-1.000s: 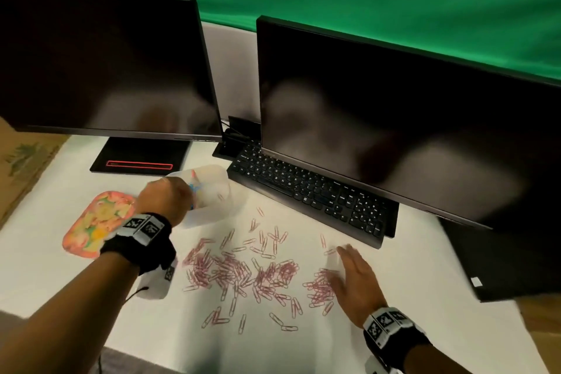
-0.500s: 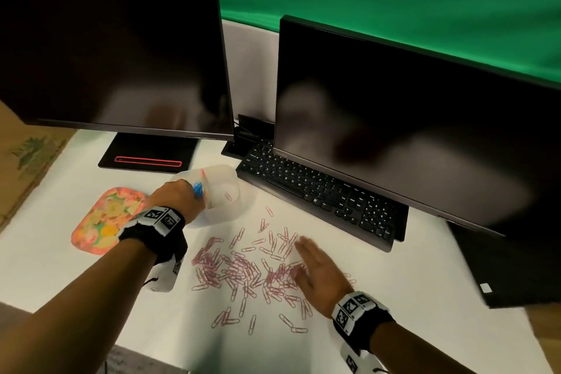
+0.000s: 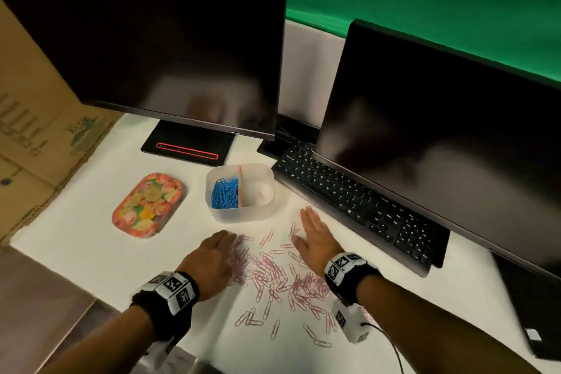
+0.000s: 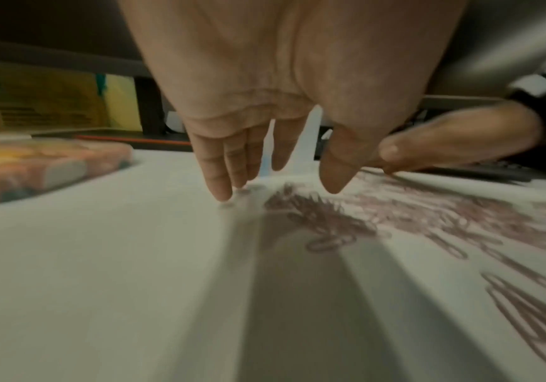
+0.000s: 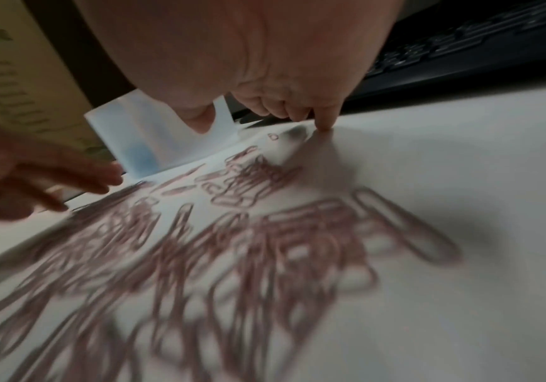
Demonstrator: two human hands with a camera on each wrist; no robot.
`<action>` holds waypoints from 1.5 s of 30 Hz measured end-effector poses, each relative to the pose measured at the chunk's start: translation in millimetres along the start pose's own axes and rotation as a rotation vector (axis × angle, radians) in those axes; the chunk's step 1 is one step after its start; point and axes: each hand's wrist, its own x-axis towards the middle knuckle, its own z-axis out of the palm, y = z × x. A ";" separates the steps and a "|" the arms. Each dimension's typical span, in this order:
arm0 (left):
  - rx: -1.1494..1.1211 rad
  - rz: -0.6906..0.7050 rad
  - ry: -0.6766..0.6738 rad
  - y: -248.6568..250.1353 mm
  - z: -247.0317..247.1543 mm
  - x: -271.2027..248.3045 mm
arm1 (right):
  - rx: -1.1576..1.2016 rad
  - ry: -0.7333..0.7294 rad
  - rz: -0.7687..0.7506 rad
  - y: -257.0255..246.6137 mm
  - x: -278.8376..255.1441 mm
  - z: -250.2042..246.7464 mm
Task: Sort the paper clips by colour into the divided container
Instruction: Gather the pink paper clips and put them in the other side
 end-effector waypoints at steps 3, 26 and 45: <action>0.034 0.085 -0.009 9.6 17.0 8.6 | -0.107 -0.041 0.010 -5.8 16.6 0.1; 0.116 0.168 -0.125 43.9 51.9 -29.7 | 0.001 0.093 0.243 50.6 -136.5 47.3; -0.035 -0.007 -0.055 79.4 46.7 -26.5 | 0.204 0.195 0.461 36.3 -152.0 49.1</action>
